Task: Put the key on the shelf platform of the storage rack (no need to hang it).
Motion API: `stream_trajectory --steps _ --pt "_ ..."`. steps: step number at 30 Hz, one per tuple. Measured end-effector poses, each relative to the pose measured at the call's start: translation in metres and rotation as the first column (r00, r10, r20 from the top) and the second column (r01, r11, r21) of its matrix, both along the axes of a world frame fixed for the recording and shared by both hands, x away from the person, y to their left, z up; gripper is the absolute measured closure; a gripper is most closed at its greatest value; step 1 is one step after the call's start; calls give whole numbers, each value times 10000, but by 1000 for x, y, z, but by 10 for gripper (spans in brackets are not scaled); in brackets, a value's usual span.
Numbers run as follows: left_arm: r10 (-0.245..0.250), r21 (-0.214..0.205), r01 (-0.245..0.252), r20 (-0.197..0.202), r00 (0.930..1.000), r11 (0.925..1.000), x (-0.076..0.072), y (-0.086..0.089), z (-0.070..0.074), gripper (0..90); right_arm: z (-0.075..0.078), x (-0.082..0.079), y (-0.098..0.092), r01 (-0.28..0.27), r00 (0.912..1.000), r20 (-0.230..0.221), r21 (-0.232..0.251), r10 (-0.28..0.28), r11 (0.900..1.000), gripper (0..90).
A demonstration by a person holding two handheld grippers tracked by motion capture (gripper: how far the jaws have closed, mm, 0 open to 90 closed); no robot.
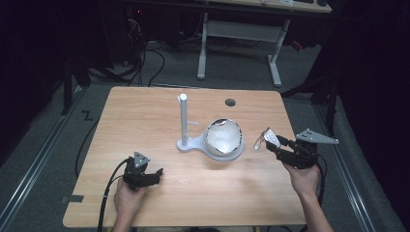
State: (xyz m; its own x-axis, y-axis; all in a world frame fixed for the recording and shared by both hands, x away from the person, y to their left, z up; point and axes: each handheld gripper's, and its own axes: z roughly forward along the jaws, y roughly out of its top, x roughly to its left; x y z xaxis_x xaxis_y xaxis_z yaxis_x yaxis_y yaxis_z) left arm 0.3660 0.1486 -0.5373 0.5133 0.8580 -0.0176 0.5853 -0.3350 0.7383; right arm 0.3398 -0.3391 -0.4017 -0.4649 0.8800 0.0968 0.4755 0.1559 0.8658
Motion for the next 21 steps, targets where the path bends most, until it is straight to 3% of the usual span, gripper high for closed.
stream_trajectory --steps 21 --pt "0 -3 0 -1 10000 10000 0 0 0 228 23 7 28 -1093 9938 236 162 1089 9939 503"
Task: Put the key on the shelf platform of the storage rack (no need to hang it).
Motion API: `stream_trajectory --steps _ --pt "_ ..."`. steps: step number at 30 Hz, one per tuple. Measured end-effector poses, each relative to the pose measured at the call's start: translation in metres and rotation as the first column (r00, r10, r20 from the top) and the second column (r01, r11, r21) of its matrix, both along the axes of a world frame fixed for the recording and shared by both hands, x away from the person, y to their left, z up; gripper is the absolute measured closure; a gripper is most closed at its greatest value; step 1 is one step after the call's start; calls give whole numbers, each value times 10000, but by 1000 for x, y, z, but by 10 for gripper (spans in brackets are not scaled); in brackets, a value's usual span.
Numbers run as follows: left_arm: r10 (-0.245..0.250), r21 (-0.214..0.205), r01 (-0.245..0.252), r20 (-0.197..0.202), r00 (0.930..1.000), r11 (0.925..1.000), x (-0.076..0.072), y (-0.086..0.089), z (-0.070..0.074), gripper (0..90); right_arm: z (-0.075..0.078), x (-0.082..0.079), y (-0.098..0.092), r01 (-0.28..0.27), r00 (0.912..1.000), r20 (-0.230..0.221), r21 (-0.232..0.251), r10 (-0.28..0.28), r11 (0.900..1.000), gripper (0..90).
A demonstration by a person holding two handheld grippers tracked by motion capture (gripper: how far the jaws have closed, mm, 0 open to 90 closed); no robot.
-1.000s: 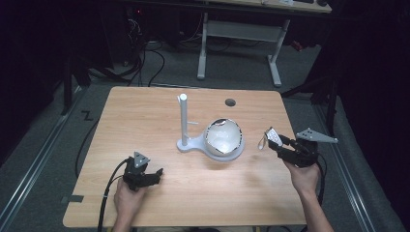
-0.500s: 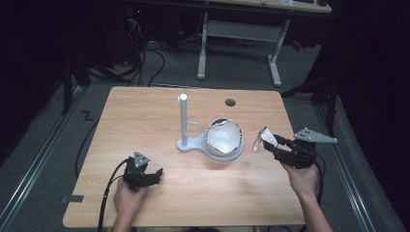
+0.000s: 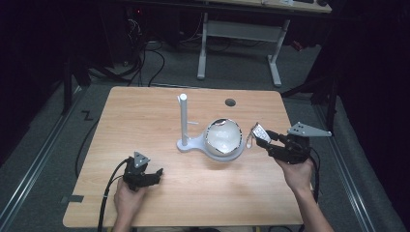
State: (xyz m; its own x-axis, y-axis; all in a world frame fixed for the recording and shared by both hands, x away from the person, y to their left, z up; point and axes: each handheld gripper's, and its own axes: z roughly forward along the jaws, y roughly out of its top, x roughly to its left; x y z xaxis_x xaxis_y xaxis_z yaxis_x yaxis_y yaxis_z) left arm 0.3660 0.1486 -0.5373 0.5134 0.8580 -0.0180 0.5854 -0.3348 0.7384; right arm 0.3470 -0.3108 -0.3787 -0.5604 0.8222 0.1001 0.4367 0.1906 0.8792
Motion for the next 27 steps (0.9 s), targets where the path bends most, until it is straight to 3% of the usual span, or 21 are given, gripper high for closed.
stream_trajectory --steps 13,27 --pt "14 -13 -14 10 10000 10000 0 0 0 227 10 14 24 -674 9977 -66 -204 672 9975 503" --pt "13 -21 -13 10 10000 10000 0 0 0 226 9 30 43 -1131 9931 -363 -347 1118 9930 503"
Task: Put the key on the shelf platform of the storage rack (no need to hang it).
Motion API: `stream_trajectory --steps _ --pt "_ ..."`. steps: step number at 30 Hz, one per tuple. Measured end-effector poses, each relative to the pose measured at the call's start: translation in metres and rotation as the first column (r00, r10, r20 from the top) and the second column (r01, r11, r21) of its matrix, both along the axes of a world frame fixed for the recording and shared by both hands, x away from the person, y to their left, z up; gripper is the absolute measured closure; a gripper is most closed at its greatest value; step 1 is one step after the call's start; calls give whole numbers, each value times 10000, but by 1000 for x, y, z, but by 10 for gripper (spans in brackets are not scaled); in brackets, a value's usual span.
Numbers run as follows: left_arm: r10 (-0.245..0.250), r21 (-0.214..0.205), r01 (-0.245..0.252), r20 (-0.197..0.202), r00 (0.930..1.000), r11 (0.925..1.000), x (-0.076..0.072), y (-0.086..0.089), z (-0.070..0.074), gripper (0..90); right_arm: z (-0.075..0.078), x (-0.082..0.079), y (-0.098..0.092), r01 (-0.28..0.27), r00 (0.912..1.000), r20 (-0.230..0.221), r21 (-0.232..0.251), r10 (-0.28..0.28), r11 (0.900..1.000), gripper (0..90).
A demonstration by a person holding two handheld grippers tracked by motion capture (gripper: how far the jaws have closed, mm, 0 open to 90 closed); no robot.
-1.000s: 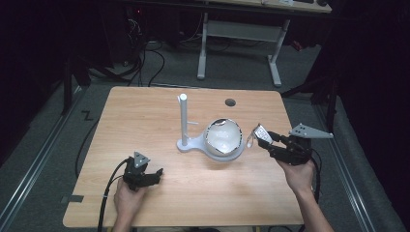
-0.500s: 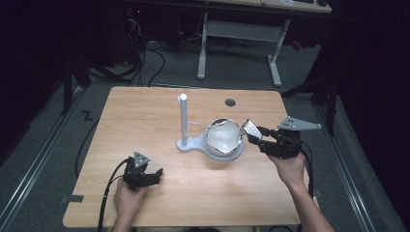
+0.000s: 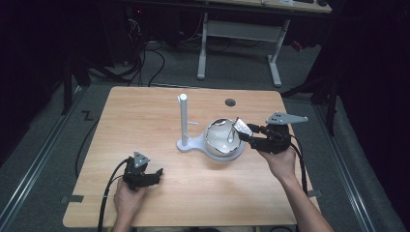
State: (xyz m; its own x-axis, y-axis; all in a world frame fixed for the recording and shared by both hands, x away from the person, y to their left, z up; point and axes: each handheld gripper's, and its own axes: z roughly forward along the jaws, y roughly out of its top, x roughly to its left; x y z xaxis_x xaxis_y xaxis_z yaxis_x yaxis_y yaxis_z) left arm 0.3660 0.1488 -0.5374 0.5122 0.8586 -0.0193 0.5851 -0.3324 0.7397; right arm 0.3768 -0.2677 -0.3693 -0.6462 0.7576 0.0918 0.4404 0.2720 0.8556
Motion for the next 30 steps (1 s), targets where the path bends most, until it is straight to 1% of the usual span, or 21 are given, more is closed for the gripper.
stream_trajectory --steps 10,16,19,26,30 --pt "-3 -1 3 -2 10000 10000 0 0 0 226 -9 14 10 -137 9988 -478 -137 131 9998 503" --pt "-12 -14 12 -14 10000 10000 0 0 0 225 -14 19 16 -222 9981 -582 -324 203 9992 502" --pt "-14 -14 14 -16 10000 10000 0 0 0 226 -17 22 19 -249 9976 -658 -496 216 9985 502" --pt "-12 -20 12 -13 10000 10000 0 0 0 226 -28 30 23 -354 9940 -1055 -506 299 9981 502" --pt "-14 -17 14 -14 10000 10000 0 0 0 226 -34 33 25 -387 9924 -1192 -653 307 9971 501"
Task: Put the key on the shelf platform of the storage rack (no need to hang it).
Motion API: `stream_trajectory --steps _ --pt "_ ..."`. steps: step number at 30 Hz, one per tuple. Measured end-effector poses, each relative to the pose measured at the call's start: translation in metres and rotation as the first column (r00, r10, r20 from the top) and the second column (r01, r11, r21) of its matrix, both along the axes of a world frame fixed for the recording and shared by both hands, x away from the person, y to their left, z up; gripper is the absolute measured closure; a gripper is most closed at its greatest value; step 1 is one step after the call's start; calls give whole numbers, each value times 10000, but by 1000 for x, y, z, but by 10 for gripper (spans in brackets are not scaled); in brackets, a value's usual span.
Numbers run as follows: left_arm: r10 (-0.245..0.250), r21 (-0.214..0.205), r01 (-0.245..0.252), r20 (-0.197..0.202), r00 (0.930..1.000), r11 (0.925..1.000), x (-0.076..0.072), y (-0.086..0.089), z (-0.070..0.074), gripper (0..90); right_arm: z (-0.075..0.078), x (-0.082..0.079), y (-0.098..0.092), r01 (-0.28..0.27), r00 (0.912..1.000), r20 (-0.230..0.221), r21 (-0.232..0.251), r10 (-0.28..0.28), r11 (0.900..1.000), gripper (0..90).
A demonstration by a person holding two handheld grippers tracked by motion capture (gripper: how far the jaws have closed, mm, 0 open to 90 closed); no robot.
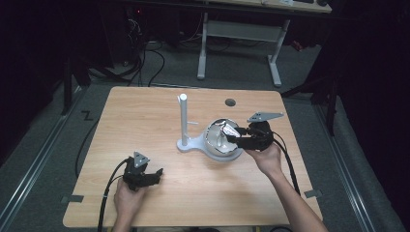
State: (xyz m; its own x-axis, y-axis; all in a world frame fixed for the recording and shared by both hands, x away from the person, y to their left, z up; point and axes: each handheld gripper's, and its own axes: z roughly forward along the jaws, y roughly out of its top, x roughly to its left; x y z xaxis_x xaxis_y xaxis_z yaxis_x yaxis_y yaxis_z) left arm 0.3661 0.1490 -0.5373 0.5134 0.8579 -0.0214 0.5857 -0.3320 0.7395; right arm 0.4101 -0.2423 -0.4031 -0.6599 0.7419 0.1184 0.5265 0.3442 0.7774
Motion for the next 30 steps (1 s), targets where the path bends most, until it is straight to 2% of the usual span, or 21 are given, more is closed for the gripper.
stream_trajectory --steps 11,19,30 --pt "1 2 -1 -1 10000 10000 0 0 0 226 -15 10 8 -45 9999 -126 -288 41 9996 501" --pt "3 3 -3 1 10000 10000 0 0 0 226 -26 19 11 86 9992 -390 -693 -113 9976 500" --pt "3 4 -3 1 10000 10000 0 0 0 227 -40 29 14 156 9977 -648 -951 -219 9953 499"
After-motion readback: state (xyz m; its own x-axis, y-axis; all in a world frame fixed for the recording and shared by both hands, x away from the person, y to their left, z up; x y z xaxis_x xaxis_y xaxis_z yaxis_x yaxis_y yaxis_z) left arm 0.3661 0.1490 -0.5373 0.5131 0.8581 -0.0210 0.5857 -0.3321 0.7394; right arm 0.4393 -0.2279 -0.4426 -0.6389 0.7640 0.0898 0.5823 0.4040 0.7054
